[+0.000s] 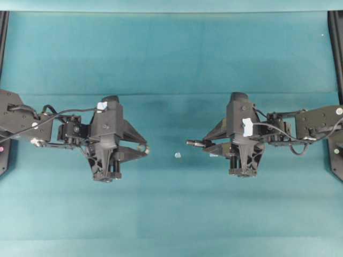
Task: Insert the washer onto the shaft with both hands.
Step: 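Close left gripper on washer and right gripper on shaft hex, lift, then bring the held washer and shaft together, aligning washer over shaft tip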
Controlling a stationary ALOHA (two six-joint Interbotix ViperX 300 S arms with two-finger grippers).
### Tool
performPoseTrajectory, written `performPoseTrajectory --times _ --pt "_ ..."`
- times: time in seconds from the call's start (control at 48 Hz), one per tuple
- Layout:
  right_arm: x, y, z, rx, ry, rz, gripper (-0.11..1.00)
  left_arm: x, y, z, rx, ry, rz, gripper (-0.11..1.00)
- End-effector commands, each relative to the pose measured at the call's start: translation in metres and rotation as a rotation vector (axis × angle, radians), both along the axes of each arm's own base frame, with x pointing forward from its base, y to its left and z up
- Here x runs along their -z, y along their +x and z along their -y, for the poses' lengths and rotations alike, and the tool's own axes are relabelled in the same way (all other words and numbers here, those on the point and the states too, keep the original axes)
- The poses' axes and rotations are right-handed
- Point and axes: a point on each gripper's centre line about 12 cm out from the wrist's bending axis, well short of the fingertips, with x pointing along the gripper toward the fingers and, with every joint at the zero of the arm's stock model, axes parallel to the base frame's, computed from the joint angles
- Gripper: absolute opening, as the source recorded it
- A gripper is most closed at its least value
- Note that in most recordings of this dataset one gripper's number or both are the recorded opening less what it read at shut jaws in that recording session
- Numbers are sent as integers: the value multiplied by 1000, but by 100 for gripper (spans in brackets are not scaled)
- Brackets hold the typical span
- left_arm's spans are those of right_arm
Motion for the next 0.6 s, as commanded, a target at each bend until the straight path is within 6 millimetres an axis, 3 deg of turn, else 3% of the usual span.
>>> performPoseTrajectory --times 0.0,0.583 --pt "-4 3 -3 -2 7 37 0 -8 4 0 1 0 41 35" --pt "9 18 -15 0 55 178 0 -18 12 0 -1 -9 185 35"
